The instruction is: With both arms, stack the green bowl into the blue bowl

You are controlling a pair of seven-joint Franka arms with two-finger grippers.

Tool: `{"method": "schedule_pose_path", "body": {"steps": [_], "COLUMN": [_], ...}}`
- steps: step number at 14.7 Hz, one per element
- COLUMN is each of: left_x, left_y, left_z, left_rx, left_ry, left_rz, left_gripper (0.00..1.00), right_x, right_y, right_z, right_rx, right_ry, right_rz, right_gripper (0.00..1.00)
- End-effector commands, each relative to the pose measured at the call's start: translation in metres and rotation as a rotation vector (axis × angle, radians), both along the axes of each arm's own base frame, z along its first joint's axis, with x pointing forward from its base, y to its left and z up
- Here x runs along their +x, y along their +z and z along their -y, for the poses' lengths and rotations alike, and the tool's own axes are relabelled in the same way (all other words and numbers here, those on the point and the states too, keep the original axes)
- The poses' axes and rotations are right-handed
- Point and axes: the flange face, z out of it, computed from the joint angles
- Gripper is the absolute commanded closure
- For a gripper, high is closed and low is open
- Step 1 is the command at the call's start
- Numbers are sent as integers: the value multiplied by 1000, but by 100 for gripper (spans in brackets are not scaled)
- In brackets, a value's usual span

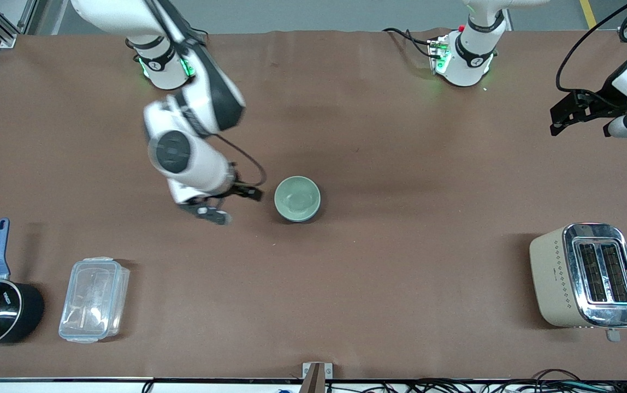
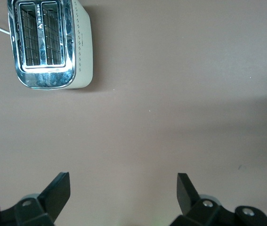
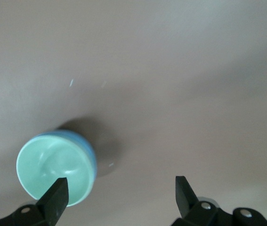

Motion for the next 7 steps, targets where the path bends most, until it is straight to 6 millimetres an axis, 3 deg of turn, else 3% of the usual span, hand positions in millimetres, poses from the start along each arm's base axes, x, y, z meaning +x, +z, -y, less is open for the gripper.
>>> {"method": "schedule_pose_path", "body": {"steps": [1,3,4,5,7], "left_x": [-3,-3,-2,-1,-1], "left_y": [4,5,4,3,3], "left_z": [1,1,1,2,2], "left_rx": [-17,-17,-14,-13,-11], "left_ry": [-9,-10,-10,-10,-11], "left_rz": [14,16,15,13,14], "left_gripper": [0,0,0,0,0], "right_x": [-1,1,-2,-6,-18], "right_y": [62,103,138,157,183], "right_z": [77,126,164,188,210], "right_rx": [-50,-69,-59,-54,-53], "right_ry": [33,11,24,47,50], "right_rz": [65,124,183,216,238], "right_gripper": [0,0,0,0,0]}}
